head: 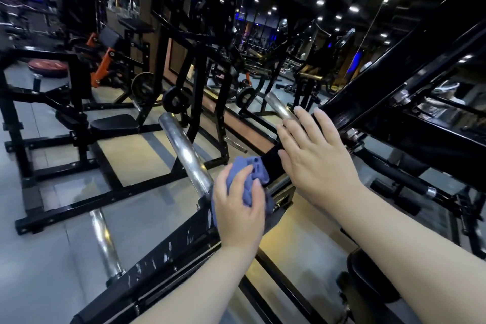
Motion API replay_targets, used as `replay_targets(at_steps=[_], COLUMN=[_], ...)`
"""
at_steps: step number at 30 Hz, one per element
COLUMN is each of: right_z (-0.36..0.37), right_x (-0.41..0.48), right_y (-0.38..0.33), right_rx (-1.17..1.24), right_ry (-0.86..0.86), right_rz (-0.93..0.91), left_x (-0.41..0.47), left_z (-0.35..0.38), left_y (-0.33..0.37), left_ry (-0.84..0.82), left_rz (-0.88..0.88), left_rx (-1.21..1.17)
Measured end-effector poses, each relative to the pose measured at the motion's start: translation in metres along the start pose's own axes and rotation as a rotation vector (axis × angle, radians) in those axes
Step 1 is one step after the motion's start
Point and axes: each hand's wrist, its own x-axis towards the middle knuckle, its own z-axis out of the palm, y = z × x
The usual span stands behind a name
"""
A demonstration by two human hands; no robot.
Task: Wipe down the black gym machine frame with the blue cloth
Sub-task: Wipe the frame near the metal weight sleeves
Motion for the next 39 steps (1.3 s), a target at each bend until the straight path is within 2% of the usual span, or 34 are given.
replay_targets(at_steps=[3,6,11,13,15,17,19,21,23,26,29,31,34,36,39], right_z=[0.000,-0.003,-0.005,-0.004,-0.002,-0.001,-0.001,-0.001,0.000,0.003,0.004,0.005,0.004,0.004,0.004], right_x=[0.002,0.003,0.005,0.005,0.005,0.004,0.004,0.003,0.004,0.004,0.002,0.002,0.002,0.001,0.000], right_y=[-0.002,-0.004,-0.007,-0.011,-0.014,-0.016,-0.018,-0.021,-0.023,-0.027,-0.033,-0.038,-0.042,-0.044,-0.052], right_rx=[-0.003,0.000,-0.012,-0.014,-0.014,-0.016,-0.015,-0.012,-0.016,-0.028,-0.022,-0.020,-0.016,-0.017,-0.016], right_ry=[-0.006,-0.029,-0.052,-0.059,-0.072,-0.100,-0.119,-0.121,-0.116,-0.101,-0.099,-0.104,-0.123,-0.132,-0.151], right_rz=[0.018,0.024,0.036,0.009,-0.019,-0.030,-0.025,-0.016,-0.011,-0.023,-0.035,-0.033,-0.037,-0.041,-0.074], left_x=[-0.007,0.002,0.012,0.008,-0.002,-0.012,-0.014,-0.009,-0.003,-0.003,-0.009,-0.018,-0.027,-0.025,-0.015], left_z=[-0.006,0.000,0.010,0.003,-0.008,-0.018,-0.021,-0.017,-0.007,0.001,-0.010,-0.025,-0.038,-0.034,-0.022], left_y=[-0.016,0.000,0.027,0.011,-0.013,-0.033,-0.038,-0.028,-0.008,0.011,-0.013,-0.039,-0.063,-0.061,-0.035], left_ry=[0.124,0.139,-0.015,-0.030,-0.003,0.066,0.134,0.161,0.112,0.002,-0.061,-0.054,0.105,0.179,0.141], left_rz=[-0.186,-0.252,0.076,0.109,0.053,-0.106,-0.243,-0.280,-0.212,0.015,0.097,0.008,-0.283,-0.404,-0.371], left_rx=[0.040,0.042,0.013,0.029,0.048,0.046,0.055,0.074,0.071,0.094,0.127,0.131,0.085,0.119,0.091])
